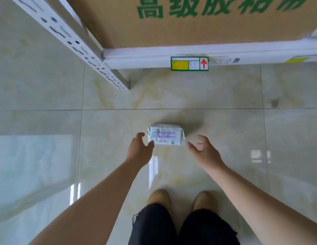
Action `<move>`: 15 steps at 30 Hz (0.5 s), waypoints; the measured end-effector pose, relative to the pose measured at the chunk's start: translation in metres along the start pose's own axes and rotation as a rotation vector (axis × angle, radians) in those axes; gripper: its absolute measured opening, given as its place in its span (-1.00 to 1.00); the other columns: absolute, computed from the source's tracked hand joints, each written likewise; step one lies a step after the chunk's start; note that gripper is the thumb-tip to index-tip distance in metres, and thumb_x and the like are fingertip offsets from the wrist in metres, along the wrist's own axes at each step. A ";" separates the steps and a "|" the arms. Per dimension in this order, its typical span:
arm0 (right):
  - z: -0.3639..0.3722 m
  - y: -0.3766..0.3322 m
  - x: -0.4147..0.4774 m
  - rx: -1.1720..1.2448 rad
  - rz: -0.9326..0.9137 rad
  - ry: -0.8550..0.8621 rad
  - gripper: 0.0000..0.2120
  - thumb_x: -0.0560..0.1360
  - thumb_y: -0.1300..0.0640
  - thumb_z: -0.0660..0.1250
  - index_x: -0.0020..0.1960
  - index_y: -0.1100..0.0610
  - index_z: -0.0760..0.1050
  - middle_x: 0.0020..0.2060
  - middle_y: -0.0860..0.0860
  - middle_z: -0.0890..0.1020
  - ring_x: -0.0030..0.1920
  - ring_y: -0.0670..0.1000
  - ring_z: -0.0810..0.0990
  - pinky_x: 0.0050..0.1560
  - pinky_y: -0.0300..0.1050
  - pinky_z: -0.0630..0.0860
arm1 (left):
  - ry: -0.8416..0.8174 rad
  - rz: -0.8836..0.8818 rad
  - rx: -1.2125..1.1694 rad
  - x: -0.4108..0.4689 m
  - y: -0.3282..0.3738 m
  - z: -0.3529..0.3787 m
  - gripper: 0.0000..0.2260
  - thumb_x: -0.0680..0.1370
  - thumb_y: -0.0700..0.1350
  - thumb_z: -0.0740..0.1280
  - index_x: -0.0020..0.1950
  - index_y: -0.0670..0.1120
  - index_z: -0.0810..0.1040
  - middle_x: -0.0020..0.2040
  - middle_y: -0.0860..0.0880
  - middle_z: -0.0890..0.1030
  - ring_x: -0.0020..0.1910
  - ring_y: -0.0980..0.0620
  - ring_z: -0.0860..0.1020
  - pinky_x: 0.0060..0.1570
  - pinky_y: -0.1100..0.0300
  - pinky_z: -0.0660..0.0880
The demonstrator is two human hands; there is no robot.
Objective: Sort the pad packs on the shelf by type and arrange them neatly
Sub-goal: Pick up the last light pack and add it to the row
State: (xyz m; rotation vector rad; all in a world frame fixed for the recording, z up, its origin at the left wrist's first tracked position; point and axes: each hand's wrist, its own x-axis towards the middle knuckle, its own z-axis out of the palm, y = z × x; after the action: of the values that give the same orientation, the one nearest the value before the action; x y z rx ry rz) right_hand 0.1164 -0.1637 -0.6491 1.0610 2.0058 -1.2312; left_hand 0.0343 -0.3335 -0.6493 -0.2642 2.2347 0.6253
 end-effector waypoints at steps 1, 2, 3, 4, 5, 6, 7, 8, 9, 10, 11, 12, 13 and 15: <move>0.008 0.005 0.014 0.026 0.026 -0.013 -0.45 0.52 -0.07 0.23 0.43 0.08 0.19 0.33 0.13 0.43 0.32 0.10 0.41 0.25 -0.14 0.30 | -0.002 -0.023 -0.012 0.011 -0.005 0.009 -0.53 0.58 -0.02 0.20 0.46 -0.09 0.18 0.42 -0.11 0.32 0.31 -0.09 0.41 0.11 0.18 0.33; 0.016 0.010 0.029 0.055 0.051 -0.022 -0.43 0.52 -0.08 0.24 0.45 0.07 0.17 0.34 0.12 0.42 0.33 0.10 0.40 0.25 -0.13 0.31 | 0.000 -0.044 -0.027 0.023 -0.010 0.019 -0.50 0.58 0.00 0.20 0.47 -0.09 0.15 0.44 -0.11 0.30 0.33 -0.10 0.39 0.09 0.19 0.32; 0.023 0.014 0.043 0.095 0.081 -0.026 -0.40 0.50 -0.09 0.26 0.46 0.04 0.14 0.35 0.11 0.40 0.33 0.11 0.40 0.27 -0.11 0.32 | 0.002 -0.067 -0.053 0.033 -0.014 0.027 -0.48 0.58 0.01 0.21 0.48 -0.09 0.13 0.45 -0.12 0.28 0.33 -0.11 0.39 0.07 0.20 0.31; 0.030 0.019 0.054 0.146 0.108 -0.029 -0.37 0.49 -0.10 0.27 0.47 0.01 0.12 0.36 0.10 0.38 0.33 0.11 0.39 0.30 -0.08 0.34 | 0.002 -0.083 -0.084 0.042 -0.018 0.034 -0.46 0.57 0.02 0.22 0.48 -0.08 0.12 0.46 -0.12 0.27 0.34 -0.11 0.38 0.08 0.19 0.31; 0.036 0.023 0.065 0.198 0.127 -0.029 -0.34 0.47 -0.11 0.29 0.47 -0.02 0.09 0.38 0.10 0.36 0.33 0.12 0.39 0.32 -0.01 0.36 | 0.003 -0.095 -0.125 0.050 -0.022 0.040 -0.44 0.57 0.02 0.24 0.49 -0.08 0.10 0.46 -0.12 0.26 0.35 -0.11 0.37 0.11 0.17 0.32; 0.041 0.026 0.075 0.236 0.136 -0.030 -0.30 0.46 -0.12 0.31 0.48 -0.05 0.06 0.39 0.09 0.33 0.33 0.11 0.39 0.32 0.05 0.37 | 0.010 -0.103 -0.174 0.059 -0.026 0.046 -0.41 0.55 0.04 0.26 0.50 -0.07 0.08 0.47 -0.12 0.25 0.36 -0.11 0.36 0.15 0.15 0.33; 0.046 0.028 0.084 0.261 0.139 -0.039 -0.28 0.45 -0.12 0.32 0.48 -0.07 0.04 0.39 0.08 0.33 0.32 0.10 0.39 0.32 0.08 0.37 | 0.016 -0.115 -0.231 0.067 -0.029 0.051 -0.37 0.54 0.06 0.28 0.50 -0.06 0.07 0.47 -0.11 0.25 0.38 -0.11 0.35 0.18 0.13 0.33; 0.049 0.030 0.093 0.286 0.142 -0.057 -0.27 0.44 -0.12 0.33 0.48 -0.08 0.04 0.38 0.06 0.33 0.30 0.08 0.41 0.30 0.06 0.39 | 0.019 -0.127 -0.292 0.076 -0.032 0.055 -0.34 0.52 0.09 0.30 0.51 -0.06 0.06 0.47 -0.10 0.25 0.38 -0.10 0.34 0.21 0.11 0.33; 0.053 0.030 0.100 0.320 0.144 -0.084 -0.30 0.45 -0.10 0.34 0.47 -0.07 0.07 0.34 0.05 0.36 0.25 0.06 0.43 0.26 0.02 0.40 | 0.015 -0.141 -0.352 0.084 -0.034 0.058 -0.31 0.50 0.12 0.31 0.51 -0.05 0.06 0.46 -0.08 0.27 0.38 -0.09 0.35 0.24 0.10 0.32; 0.056 0.030 0.105 0.356 0.143 -0.119 -0.38 0.46 -0.07 0.34 0.44 -0.05 0.16 0.29 0.04 0.40 0.18 0.03 0.45 0.19 -0.02 0.41 | -0.001 -0.151 -0.405 0.091 -0.036 0.061 -0.31 0.49 0.14 0.32 0.50 -0.04 0.09 0.43 -0.07 0.32 0.36 -0.09 0.37 0.23 0.09 0.33; 0.060 0.030 0.110 0.378 0.138 -0.164 -0.51 0.48 -0.03 0.33 0.35 -0.03 0.28 0.23 0.02 0.46 0.11 0.01 0.47 0.12 -0.03 0.42 | -0.030 -0.149 -0.438 0.097 -0.036 0.065 -0.35 0.49 0.15 0.31 0.47 -0.05 0.15 0.36 -0.05 0.40 0.31 -0.09 0.42 0.19 0.10 0.35; 0.064 0.030 0.113 0.397 0.141 -0.216 -0.66 0.49 0.00 0.31 0.24 -0.02 0.37 0.18 0.02 0.50 0.08 0.01 0.48 0.10 -0.02 0.42 | -0.068 -0.138 -0.449 0.100 -0.037 0.069 -0.42 0.50 0.14 0.29 0.43 -0.06 0.23 0.27 -0.04 0.47 0.25 -0.08 0.46 0.12 0.11 0.37; 0.068 0.031 0.113 0.423 0.149 -0.262 -0.75 0.50 0.01 0.30 0.16 -0.04 0.40 0.15 0.01 0.52 0.10 0.02 0.50 0.09 -0.03 0.43 | -0.099 -0.129 -0.455 0.101 -0.037 0.071 -0.49 0.52 0.13 0.27 0.38 -0.07 0.29 0.17 -0.02 0.49 0.18 -0.06 0.49 0.07 0.13 0.38; 0.074 0.035 0.110 0.472 0.155 -0.286 -0.84 0.51 0.02 0.30 0.08 -0.05 0.44 0.17 0.03 0.54 0.16 0.08 0.53 0.09 -0.04 0.44 | -0.111 -0.132 -0.487 0.097 -0.037 0.074 -0.55 0.53 0.11 0.26 0.34 -0.08 0.31 0.11 -0.01 0.49 0.11 -0.03 0.48 0.11 0.09 0.41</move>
State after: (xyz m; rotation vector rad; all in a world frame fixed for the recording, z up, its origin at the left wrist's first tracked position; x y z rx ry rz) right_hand 0.0911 -0.1840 -0.7825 1.1488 1.4240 -1.7089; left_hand 0.0304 -0.3258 -0.7770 -0.5998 1.9139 1.0791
